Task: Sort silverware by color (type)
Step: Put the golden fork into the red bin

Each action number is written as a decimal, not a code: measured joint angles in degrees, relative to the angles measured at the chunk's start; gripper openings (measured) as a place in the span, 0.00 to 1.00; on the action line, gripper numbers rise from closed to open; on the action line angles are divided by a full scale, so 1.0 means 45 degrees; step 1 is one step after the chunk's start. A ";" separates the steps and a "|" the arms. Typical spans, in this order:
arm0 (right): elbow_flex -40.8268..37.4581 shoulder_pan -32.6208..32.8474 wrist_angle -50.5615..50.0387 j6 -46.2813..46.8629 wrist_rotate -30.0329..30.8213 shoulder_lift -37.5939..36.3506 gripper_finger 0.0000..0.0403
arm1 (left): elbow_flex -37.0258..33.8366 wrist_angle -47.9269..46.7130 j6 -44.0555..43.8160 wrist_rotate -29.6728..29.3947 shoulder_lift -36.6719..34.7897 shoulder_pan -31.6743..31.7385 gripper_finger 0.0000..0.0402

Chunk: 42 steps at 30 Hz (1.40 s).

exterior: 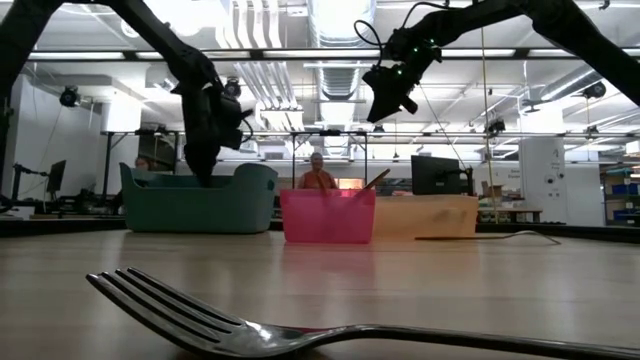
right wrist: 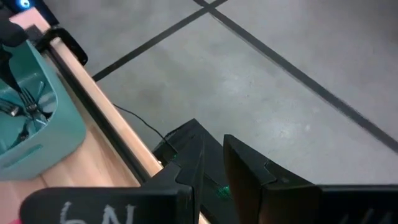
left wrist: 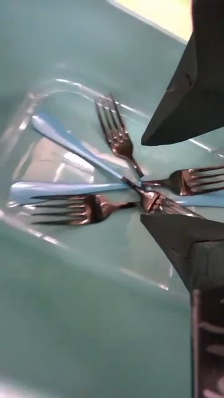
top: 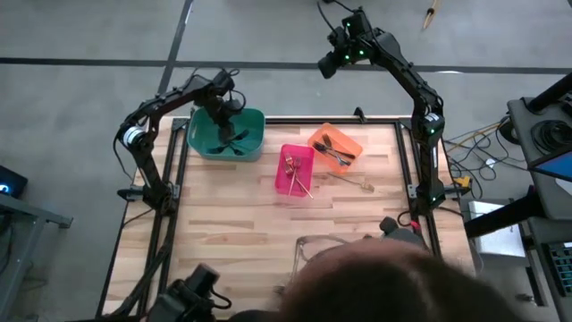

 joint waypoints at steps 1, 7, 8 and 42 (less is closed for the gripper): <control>0.0000 0.0000 -0.0003 0.0216 -0.0003 0.0000 0.13 | 0.0205 -0.0048 -0.0052 0.0007 0.0000 -0.0003 0.42; 0.0104 0.0010 -0.0764 0.2210 -0.0775 -0.0121 0.13 | 0.1810 -0.0118 -0.0356 0.0648 -0.0010 0.0002 0.42; 0.0148 0.0021 -0.0991 0.2562 -0.1257 -0.0139 0.13 | 0.2102 -0.0118 -0.0430 0.0833 -0.0015 0.0002 0.42; 0.0039 0.7395 -0.8165 0.5668 -0.2120 -0.1428 0.13 | 0.1462 0.0754 -0.4068 0.3760 -0.5410 -0.1056 0.31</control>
